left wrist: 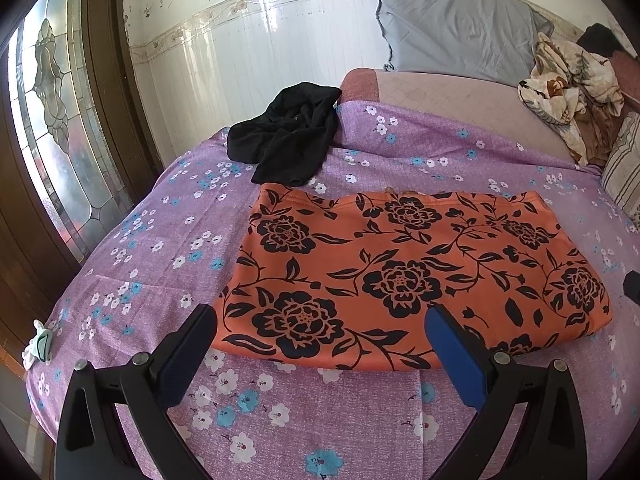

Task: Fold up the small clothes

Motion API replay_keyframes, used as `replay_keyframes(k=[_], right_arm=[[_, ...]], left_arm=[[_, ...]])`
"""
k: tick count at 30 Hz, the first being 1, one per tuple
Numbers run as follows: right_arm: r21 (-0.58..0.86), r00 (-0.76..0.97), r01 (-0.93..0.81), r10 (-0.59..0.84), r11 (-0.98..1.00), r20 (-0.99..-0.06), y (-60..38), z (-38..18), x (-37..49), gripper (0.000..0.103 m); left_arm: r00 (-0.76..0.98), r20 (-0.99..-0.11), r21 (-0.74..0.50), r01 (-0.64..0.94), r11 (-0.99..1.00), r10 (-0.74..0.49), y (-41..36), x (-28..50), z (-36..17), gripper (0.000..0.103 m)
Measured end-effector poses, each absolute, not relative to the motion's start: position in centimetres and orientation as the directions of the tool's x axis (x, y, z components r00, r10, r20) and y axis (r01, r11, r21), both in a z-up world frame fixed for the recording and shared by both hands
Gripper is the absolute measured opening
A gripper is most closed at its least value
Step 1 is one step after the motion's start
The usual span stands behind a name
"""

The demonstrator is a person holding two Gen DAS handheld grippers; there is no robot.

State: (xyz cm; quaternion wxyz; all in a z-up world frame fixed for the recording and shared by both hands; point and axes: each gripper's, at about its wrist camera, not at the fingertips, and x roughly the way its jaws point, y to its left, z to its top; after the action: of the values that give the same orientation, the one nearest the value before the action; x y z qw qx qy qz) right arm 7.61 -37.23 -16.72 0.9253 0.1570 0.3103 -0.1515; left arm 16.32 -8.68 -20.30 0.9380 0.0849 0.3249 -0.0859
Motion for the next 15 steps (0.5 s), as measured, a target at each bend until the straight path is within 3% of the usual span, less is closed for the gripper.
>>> replay_keyframes(k=[9,15], right_arm=[[0.177,0.752,0.401,-0.212,0.899,-0.625,-37.8,-16.9,7.1,0.086],[0.224,0.716,0.381,-0.133,0.897,-0.686,-41.3,-17.8,7.4,0.086]], left_arm=[[0.769,-0.630,0.108,0.225,0.968,-0.109,-8.0,16.2,-20.7,0.103],[0.690,-0.707,0.075,0.291,0.954,-0.155,-6.3,18.1,-22.0,0.103]])
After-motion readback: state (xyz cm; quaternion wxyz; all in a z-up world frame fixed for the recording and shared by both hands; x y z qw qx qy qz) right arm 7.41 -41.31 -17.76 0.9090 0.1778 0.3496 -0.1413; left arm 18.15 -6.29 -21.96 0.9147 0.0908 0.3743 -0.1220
